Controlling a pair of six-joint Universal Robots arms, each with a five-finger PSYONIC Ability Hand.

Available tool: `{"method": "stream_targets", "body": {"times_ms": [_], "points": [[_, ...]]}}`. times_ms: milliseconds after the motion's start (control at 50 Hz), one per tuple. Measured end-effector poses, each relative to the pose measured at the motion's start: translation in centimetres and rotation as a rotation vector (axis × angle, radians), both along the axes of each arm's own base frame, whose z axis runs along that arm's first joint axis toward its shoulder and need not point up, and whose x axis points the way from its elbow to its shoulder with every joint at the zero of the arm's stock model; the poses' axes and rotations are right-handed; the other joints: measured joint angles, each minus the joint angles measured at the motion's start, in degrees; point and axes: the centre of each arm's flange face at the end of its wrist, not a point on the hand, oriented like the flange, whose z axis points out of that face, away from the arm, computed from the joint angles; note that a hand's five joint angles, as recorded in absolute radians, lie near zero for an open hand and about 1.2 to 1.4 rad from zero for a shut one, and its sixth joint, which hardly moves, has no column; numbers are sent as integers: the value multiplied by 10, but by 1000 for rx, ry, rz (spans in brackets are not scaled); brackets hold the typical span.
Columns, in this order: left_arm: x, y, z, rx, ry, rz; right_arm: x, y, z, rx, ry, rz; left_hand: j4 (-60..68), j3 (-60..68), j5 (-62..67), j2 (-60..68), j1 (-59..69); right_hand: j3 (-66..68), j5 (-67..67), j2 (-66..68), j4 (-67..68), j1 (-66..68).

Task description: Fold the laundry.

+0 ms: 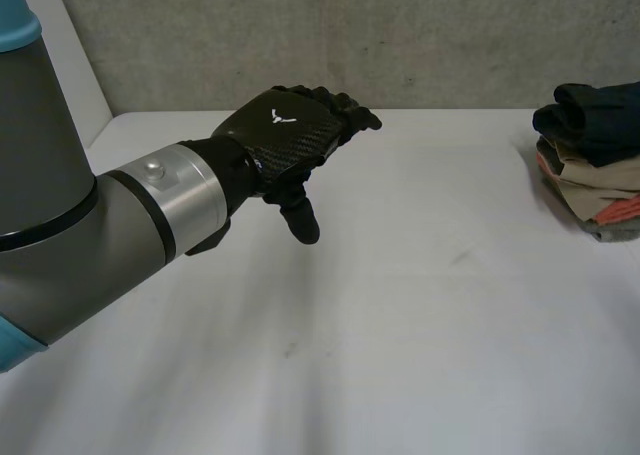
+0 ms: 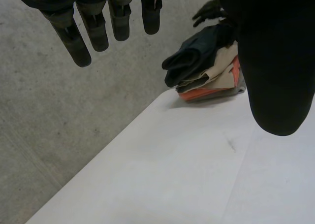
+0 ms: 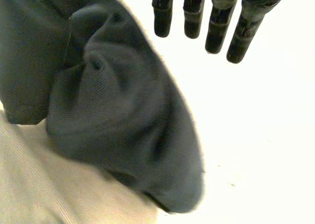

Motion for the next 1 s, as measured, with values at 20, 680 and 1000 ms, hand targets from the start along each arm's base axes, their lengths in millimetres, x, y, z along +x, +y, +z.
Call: {"method": "stream_targets", "body": {"times_ms": [20,680,1000], "points": [[0,0,0,0,0,0,-4,2,5,-4,1,-10,0,0,0,0,0,-13,-7,-8,-9,-4],[34,-19,38,-70,131,137,30,90,208,-132,-170,-409,0,0,0,0,0,-18,-9,-11,-10,-4],[78,-44,25,-132,265,458,269,212,115,250,-270,-91,0,0,0,0,0,-18,-9,-11,-10,-4]]}}
